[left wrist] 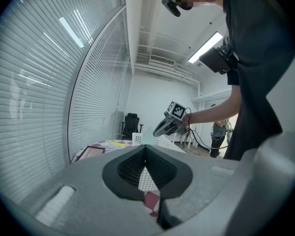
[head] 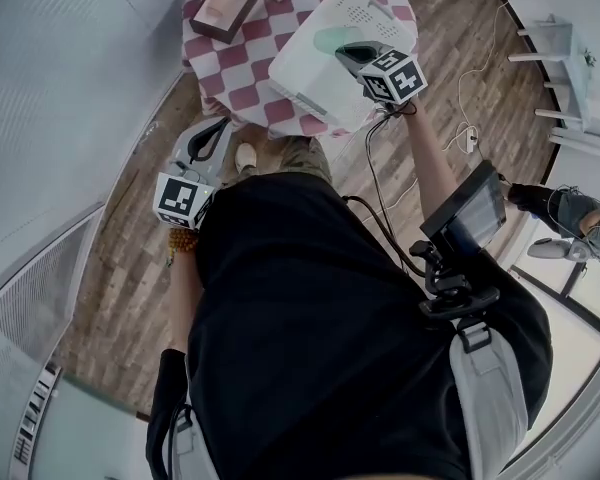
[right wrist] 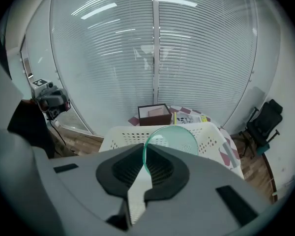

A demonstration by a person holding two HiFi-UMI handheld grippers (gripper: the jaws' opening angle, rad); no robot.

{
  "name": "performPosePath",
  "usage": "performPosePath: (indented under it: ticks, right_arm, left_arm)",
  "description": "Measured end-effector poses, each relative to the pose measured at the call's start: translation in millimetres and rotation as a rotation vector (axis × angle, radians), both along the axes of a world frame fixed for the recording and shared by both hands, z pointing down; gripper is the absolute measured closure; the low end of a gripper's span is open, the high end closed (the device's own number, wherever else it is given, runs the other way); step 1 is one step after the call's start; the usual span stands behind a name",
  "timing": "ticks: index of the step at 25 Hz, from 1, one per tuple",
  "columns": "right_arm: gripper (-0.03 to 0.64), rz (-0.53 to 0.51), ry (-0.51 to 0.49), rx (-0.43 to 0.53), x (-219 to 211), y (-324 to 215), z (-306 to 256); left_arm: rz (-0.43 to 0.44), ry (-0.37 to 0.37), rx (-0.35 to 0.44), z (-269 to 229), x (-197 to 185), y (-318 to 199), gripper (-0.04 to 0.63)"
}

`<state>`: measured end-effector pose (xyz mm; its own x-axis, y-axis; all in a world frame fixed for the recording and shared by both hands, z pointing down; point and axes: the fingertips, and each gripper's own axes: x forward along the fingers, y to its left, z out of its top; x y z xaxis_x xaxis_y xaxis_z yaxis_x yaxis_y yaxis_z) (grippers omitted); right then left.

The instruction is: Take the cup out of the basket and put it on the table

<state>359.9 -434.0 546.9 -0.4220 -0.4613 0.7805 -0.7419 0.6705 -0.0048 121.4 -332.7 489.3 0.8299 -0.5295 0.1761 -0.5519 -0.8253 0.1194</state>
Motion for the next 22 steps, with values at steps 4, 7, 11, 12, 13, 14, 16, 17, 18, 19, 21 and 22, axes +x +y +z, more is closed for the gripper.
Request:
performPosePath:
  ticks: [4, 7, 11, 12, 13, 14, 16, 17, 18, 19, 21, 22]
  right_arm:
    - [0.591, 0.017, -0.068, 0.032, -7, 1, -19]
    - [0.591, 0.023, -0.116, 0.055, -14, 4, -31]
    - [0.591, 0.008, -0.147, 0.079, -24, 8, -45]
    - [0.591, 0.005, -0.155, 0.084, -27, 9, -48]
    - [0.591, 0.002, -0.163, 0.09, -30, 10, -50]
    - [0.591, -0.001, -0.169, 0.095, -33, 11, -52]
    - [0.591, -0.007, -0.178, 0.104, -37, 13, -55]
    - [0.591, -0.008, -0.184, 0.107, -39, 14, -56]
    - [0.591, -0.009, -0.191, 0.11, -41, 15, -57]
    - [0.591, -0.008, -0.199, 0.113, -42, 17, -57]
    - [0.591, -0.004, -0.218, 0.121, -46, 19, -59]
    - [0.591, -0.001, -0.228, 0.126, -47, 20, -60]
  left_arm:
    - [0.008, 0.013, -0.008, 0, 3, 1, 0.589]
    - [0.018, 0.015, -0.004, -1, 6, 2, 0.589]
    - [0.03, 0.025, -0.015, -1, 11, 1, 0.589]
    - [0.033, 0.022, -0.014, -1, 12, 1, 0.589]
    - [0.037, 0.018, -0.011, -1, 13, 0, 0.589]
    - [0.04, 0.016, -0.009, -1, 14, 0, 0.589]
    - [0.045, 0.017, -0.01, 0, 15, 1, 0.589]
    - [0.047, 0.017, -0.01, 0, 16, 0, 0.589]
    - [0.048, 0.016, -0.009, 0, 16, 0, 0.589]
    - [0.05, 0.015, -0.007, 0, 16, 0, 0.589]
    - [0.051, 0.015, -0.002, -1, 15, -1, 0.589]
    - [0.052, 0.016, 0.0, -1, 15, -1, 0.589]
